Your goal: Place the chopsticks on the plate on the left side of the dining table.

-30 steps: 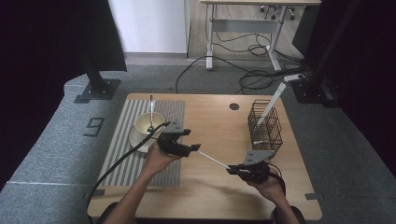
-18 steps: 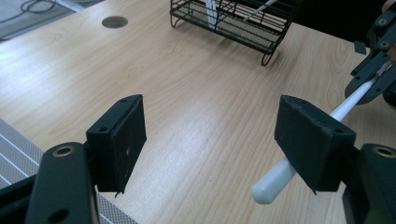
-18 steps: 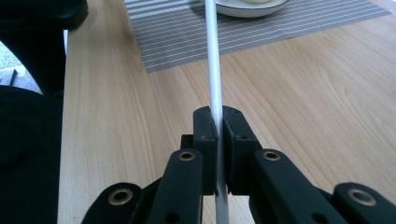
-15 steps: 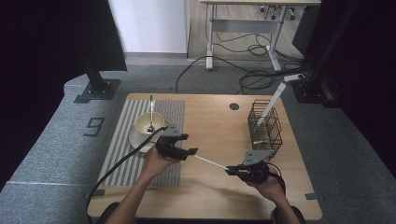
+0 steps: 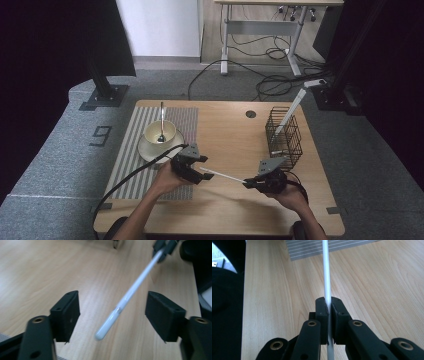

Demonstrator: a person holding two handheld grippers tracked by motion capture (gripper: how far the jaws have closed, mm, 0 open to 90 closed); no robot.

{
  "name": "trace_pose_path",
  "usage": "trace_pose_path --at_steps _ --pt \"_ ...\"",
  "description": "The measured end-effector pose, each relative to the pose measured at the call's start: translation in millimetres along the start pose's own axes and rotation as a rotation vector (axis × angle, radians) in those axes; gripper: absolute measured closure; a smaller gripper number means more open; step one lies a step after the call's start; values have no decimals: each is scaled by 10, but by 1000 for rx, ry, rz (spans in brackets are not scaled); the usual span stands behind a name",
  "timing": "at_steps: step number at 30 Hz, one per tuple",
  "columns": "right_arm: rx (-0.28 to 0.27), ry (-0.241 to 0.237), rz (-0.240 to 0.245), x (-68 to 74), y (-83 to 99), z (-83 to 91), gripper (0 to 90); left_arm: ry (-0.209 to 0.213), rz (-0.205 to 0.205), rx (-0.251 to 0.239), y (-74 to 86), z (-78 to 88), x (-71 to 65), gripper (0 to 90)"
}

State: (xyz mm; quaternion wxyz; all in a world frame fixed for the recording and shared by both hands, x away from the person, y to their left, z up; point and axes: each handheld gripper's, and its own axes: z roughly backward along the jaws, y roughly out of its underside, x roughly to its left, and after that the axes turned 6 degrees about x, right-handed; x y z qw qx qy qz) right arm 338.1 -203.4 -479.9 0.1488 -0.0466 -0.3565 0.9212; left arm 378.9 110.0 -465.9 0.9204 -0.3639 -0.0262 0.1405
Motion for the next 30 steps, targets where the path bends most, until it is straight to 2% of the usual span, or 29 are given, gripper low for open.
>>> trace_pose_path --at_steps 4,9,18,22,30 --pt "27 -20 22 -5 -54 6 851 26 -47 39 -25 -66 -59 342" --pt "43 -34 38 -3 -86 6 851 36 -106 97 -36 -126 -116 409" --pt "66 -63 52 8 -88 -30 850 72 -130 125 -44 -138 -132 602" --pt "61 -76 55 3 -91 -33 851 80 -149 147 -32 -145 -133 653" --pt "56 -93 66 7 -81 -35 847 114 -173 142 -27 -131 -130 738"
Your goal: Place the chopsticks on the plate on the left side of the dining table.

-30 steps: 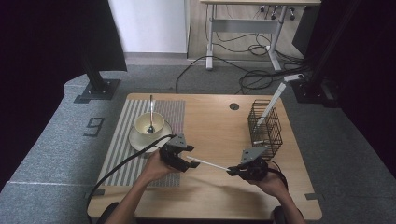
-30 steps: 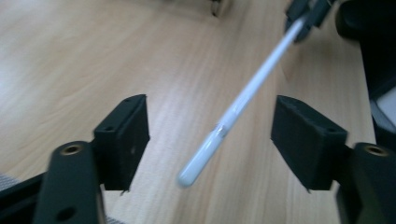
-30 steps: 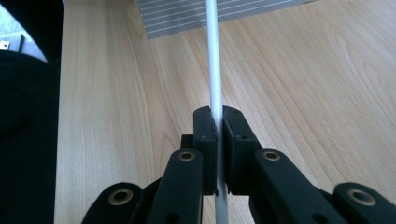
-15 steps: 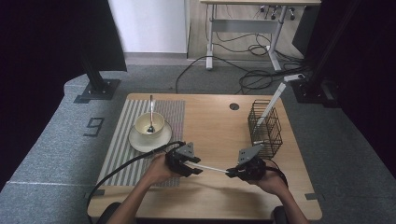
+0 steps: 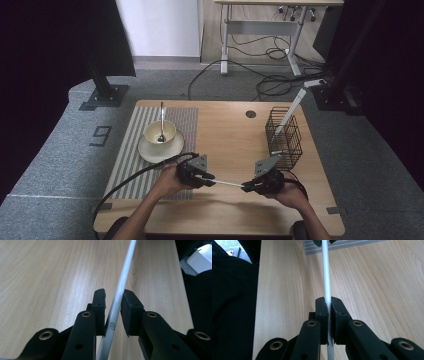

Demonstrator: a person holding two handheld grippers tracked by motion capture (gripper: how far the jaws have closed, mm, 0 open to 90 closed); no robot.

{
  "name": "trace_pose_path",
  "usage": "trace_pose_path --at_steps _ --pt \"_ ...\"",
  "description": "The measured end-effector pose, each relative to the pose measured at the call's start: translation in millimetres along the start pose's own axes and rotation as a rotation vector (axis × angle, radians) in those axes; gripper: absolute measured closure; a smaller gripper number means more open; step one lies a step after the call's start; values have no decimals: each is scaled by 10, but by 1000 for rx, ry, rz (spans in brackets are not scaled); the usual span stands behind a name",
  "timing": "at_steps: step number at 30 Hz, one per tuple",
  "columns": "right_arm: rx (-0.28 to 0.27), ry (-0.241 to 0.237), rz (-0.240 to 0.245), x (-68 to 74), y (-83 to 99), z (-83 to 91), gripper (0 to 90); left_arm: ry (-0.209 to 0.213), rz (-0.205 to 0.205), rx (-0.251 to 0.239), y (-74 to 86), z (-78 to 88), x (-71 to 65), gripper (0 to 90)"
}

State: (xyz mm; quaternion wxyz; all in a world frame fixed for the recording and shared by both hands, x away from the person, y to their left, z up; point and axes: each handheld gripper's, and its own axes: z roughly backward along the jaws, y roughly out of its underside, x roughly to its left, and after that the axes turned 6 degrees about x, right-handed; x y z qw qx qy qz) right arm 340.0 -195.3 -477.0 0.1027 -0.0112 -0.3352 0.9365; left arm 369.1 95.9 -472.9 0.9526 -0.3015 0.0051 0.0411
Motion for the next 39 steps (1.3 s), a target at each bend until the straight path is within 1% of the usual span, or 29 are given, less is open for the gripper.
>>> trace_pose_path --at_steps 3,5,7,9,11,14,17,19,22,26,27,30,33,37,39 --pt "-7 -13 2 -7 17 -9 843 43 11 6 8 -11 14 752" --pt "-11 -18 0 -12 28 -13 834 58 3 6 15 -11 13 770" --pt "-20 -14 -10 -25 43 -9 815 97 -8 -6 20 -11 5 798" --pt "-30 -4 -19 -42 59 -1 787 104 -24 -20 17 -6 -15 823" --pt "-37 2 -23 -44 70 6 768 91 -30 -29 13 4 -38 831" --pt "-58 20 -16 -19 70 14 696 72 -29 -37 19 17 -65 834" --pt "-74 45 -2 17 61 25 618 55 -11 -50 48 34 -79 835" --pt "-79 69 5 28 55 28 564 37 3 -46 74 44 -76 835" --pt "-86 100 -1 27 51 47 495 9 29 -36 140 58 -63 835" --pt "-118 110 -43 14 54 75 448 -18 64 -45 232 78 -51 835" --pt "-119 113 -51 17 54 78 439 -25 75 -50 254 82 -50 835" --pt "-122 122 -57 32 58 80 412 -40 98 -61 311 106 -41 835" --pt "-133 137 -73 49 79 78 365 -57 121 -72 357 132 -37 835" --pt "-145 162 -117 43 131 70 319 -82 138 -92 418 175 -28 835" --pt "-148 186 -149 36 168 61 294 -90 147 -104 454 196 -23 835"
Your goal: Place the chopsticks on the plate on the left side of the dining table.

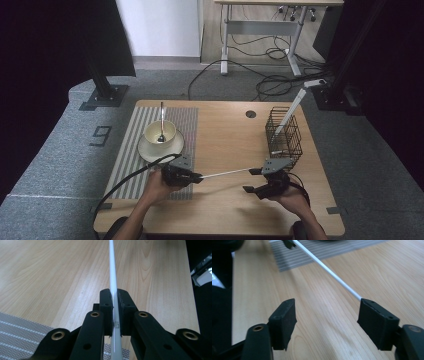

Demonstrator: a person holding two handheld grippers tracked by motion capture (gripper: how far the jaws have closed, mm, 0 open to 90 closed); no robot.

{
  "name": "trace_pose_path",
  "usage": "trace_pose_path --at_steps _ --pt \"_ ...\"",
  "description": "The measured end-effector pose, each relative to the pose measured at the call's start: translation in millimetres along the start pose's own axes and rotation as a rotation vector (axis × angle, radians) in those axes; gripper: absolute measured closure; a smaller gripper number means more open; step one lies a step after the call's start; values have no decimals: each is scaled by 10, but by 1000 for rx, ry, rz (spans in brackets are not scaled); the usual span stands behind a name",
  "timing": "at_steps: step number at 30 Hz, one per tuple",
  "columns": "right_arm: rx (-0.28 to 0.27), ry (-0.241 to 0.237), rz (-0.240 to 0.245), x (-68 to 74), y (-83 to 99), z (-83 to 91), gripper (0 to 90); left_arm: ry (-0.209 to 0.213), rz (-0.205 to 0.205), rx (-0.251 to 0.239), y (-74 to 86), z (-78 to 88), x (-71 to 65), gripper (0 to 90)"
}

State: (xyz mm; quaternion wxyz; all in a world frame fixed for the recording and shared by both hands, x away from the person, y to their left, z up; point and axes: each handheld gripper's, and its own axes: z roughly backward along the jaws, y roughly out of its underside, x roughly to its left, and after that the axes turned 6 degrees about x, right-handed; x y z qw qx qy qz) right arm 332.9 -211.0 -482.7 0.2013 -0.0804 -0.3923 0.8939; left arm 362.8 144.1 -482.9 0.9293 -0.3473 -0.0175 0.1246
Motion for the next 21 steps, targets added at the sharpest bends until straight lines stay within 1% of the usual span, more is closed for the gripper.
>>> trace_pose_path --at_steps 2,6,10,12,17,21 --pt "2 20 -21 -6 31 1 271 -9 14 -7 35 22 12 835" --pt "-18 49 -74 -11 102 9 212 -33 38 -14 96 67 25 835" --pt "-21 78 -115 -15 175 12 156 -52 63 -37 156 117 51 835" --pt "-18 85 -132 -21 209 12 147 -66 78 -46 194 144 69 835" --pt "-27 121 -181 -43 295 12 130 -90 123 -73 287 208 110 835" --pt "-28 140 -207 -61 362 16 124 -105 152 -97 351 261 146 835"
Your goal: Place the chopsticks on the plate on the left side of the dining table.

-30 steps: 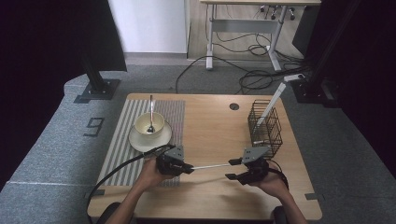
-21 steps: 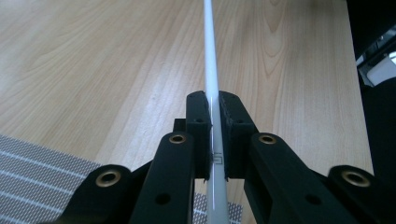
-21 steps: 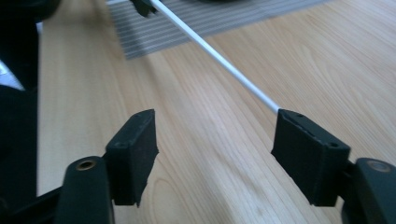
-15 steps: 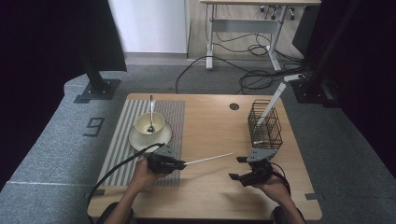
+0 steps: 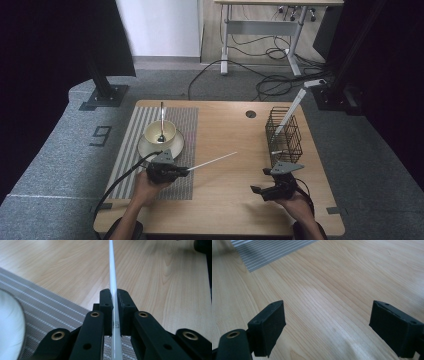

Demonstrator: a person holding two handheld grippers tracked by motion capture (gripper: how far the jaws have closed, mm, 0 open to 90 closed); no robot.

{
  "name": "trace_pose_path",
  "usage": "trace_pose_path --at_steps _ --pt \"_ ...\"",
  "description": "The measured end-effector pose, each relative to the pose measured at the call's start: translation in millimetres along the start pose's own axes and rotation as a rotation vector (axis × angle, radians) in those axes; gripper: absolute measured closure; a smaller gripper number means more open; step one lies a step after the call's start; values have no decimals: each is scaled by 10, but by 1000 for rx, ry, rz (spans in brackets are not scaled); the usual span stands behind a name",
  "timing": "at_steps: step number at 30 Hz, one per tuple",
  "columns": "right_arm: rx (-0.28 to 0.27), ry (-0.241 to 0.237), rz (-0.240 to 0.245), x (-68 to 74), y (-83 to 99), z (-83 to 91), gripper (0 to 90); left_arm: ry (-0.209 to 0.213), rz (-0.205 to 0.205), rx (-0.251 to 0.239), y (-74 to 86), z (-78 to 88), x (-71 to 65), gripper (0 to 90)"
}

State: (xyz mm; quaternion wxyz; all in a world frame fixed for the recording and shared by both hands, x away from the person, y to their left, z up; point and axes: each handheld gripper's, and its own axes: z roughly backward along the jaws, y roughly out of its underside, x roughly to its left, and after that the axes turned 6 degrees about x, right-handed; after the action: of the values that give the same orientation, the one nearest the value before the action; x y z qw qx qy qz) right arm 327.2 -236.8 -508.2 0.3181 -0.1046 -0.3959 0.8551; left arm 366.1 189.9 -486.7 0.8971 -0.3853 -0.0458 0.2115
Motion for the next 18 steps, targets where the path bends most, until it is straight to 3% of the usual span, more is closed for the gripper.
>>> trace_pose_path --at_steps 18 --pt "102 64 -51 -84 272 -174 10 -95 140 -58 298 238 272 835"
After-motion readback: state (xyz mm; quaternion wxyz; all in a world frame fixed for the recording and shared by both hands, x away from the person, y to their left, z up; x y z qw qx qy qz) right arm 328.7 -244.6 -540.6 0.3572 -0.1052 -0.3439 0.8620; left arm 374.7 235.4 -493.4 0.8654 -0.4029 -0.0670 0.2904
